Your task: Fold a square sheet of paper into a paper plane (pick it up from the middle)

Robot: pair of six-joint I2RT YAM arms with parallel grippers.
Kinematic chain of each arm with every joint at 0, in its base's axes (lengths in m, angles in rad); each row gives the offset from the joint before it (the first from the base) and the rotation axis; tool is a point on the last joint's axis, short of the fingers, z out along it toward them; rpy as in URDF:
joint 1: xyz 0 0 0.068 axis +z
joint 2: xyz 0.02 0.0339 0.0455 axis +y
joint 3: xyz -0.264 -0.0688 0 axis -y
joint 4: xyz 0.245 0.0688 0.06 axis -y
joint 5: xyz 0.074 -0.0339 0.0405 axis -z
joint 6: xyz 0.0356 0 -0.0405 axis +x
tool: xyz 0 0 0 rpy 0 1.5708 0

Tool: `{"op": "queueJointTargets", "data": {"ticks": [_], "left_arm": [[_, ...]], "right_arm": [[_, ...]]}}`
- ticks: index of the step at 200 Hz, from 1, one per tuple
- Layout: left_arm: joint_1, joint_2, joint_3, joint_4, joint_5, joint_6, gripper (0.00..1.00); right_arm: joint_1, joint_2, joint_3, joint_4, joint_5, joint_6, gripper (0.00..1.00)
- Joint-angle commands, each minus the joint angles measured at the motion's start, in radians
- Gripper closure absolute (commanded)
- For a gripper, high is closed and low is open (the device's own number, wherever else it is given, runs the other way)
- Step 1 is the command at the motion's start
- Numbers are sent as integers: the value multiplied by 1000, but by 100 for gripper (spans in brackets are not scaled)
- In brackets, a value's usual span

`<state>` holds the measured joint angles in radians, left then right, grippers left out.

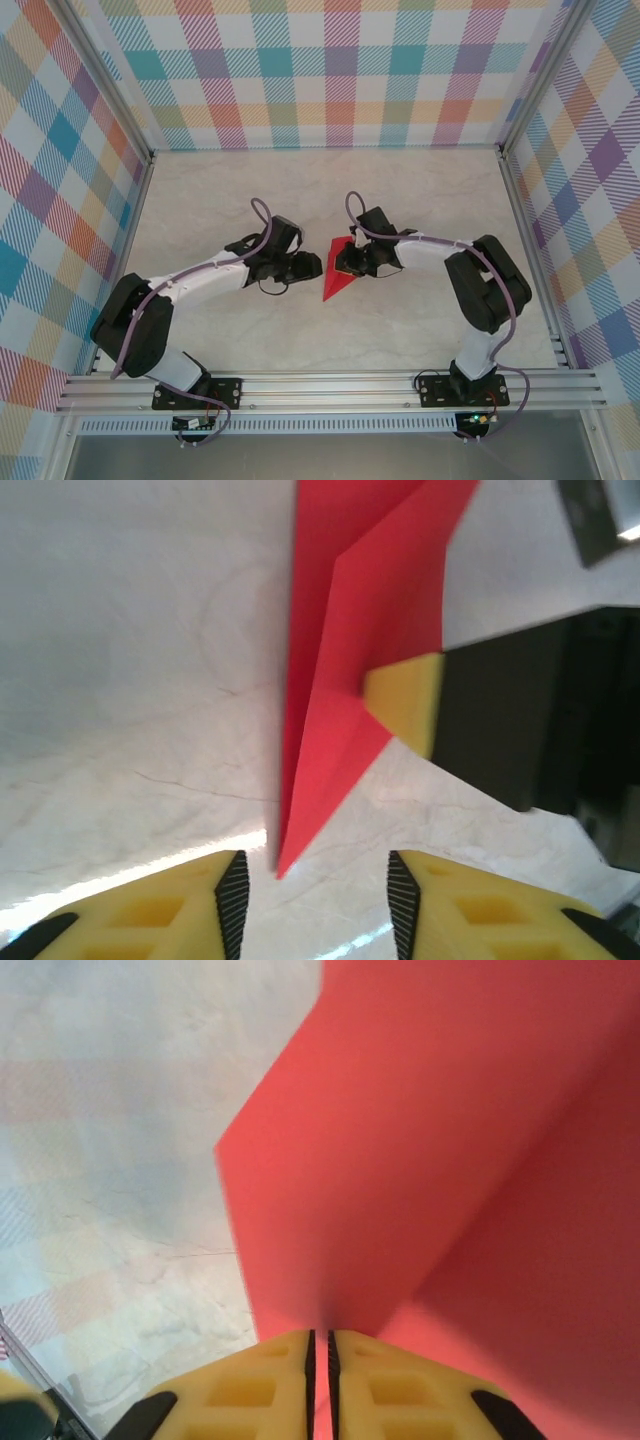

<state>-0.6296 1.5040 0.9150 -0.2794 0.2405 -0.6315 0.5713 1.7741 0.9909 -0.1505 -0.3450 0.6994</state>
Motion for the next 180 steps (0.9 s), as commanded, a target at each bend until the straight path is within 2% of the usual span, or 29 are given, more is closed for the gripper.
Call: {"op": "queueJointTargets", "data": {"ticks": [1, 24, 45, 87, 119, 180], "left_arm": [[41, -28, 22, -78, -48, 39, 52], [78, -46, 20, -84, -85, 53, 44], [105, -64, 10, -81, -130, 65, 32], [167, -59, -11, -47, -156, 79, 20], [198, -43, -22, -18, -156, 83, 15], [229, -26, -37, 32, -157, 102, 5]], "right_arm": [[1, -76, 26, -58, 73, 1, 82], [1, -131, 7, -97, 173, 19, 69], [1, -176, 3, -177, 290, 43, 53], [1, -205, 10, -318, 455, 97, 35], [1, -177, 12, -343, 479, 123, 28], [1, -60, 81, -347, 425, 143, 26]]}}
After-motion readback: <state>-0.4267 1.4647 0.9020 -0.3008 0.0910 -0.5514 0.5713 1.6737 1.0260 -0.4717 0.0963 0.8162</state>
